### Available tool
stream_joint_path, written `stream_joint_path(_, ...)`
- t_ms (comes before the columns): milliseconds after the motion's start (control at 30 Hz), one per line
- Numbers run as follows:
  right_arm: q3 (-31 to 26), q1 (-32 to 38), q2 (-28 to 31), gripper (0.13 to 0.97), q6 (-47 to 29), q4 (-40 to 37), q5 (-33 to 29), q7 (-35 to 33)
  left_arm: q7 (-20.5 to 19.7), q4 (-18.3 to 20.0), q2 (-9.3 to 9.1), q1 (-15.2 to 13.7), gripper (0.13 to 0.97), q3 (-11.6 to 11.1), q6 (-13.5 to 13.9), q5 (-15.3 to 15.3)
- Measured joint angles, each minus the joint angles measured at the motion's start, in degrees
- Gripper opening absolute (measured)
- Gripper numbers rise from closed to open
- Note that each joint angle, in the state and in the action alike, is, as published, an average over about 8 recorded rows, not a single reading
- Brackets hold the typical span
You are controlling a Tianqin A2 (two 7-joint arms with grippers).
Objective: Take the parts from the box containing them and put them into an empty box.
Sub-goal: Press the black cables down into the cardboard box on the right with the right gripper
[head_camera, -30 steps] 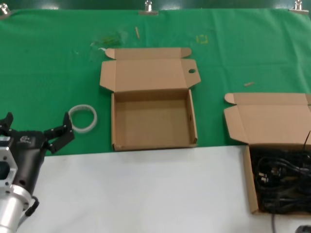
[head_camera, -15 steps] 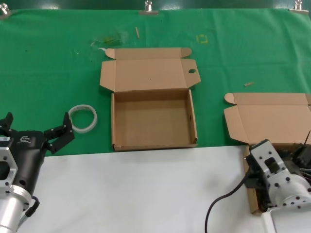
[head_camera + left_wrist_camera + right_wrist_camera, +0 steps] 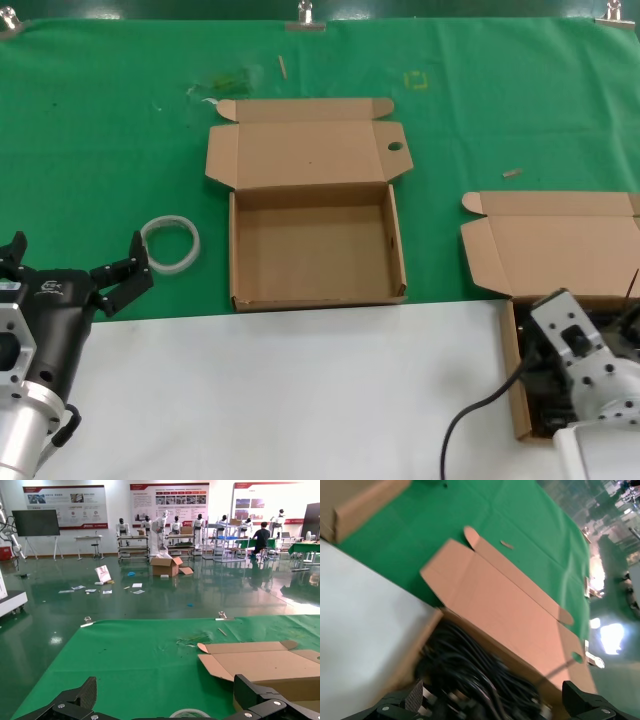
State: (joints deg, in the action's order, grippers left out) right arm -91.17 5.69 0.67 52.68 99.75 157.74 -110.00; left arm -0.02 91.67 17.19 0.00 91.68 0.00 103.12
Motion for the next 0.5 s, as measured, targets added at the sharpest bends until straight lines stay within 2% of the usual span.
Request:
stream_joint_path(300, 8.1, 0.3, 0.0, 0.966, 1.7, 1.3, 0.0, -11.7, 0.0, 0.0, 0.00, 0.0, 0.966, 0.0, 0.0, 0.0)
stream_joint_path(500, 10.3, 0.8, 0.0, 0.966, 0.7, -0.1, 0.0, -13.6, 0.0, 0.0, 0.00, 0.0, 0.966, 0.0, 0.0, 0.0)
